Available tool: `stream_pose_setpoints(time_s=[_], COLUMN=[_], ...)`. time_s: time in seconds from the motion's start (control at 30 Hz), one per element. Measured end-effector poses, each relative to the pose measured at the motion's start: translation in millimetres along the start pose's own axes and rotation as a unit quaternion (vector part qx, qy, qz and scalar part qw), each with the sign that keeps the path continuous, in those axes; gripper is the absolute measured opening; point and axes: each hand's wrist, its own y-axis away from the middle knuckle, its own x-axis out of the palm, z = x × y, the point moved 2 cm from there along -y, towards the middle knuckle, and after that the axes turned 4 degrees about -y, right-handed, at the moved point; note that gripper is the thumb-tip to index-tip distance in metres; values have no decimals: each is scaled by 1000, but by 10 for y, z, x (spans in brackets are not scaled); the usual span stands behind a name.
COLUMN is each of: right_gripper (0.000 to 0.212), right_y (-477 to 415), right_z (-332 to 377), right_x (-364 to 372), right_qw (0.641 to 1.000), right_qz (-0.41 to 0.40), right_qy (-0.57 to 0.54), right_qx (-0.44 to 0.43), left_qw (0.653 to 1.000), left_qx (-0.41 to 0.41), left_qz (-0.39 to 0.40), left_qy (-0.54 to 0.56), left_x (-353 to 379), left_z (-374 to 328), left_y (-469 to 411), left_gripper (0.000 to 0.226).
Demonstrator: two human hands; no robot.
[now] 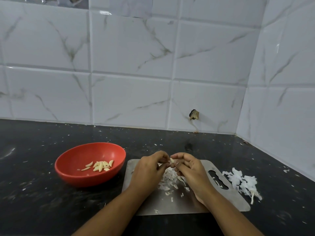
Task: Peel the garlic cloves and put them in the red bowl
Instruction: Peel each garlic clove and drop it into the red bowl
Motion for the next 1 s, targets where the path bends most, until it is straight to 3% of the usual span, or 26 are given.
stream_pose_setpoints(time_s=[0.37,0.6,1.0], right_gripper=[10,9,11], right_y=[20,17,25], right_z=[-5,-6,10], right_x=[26,12,-11], right_qw=[999,999,993], right_qz=[34,20,-5], right_qy=[6,12,81], right_qx=[-29,-42,-87], left_qw=[999,1000,993], left_qx=[-15,-21,9], left_qz=[-43,-16,-4], left_qy=[16,11,-117], left_x=[-96,-62,-114], left_z=[-61,-44,-93], left_y=[15,1,13], left_gripper=[6,7,22])
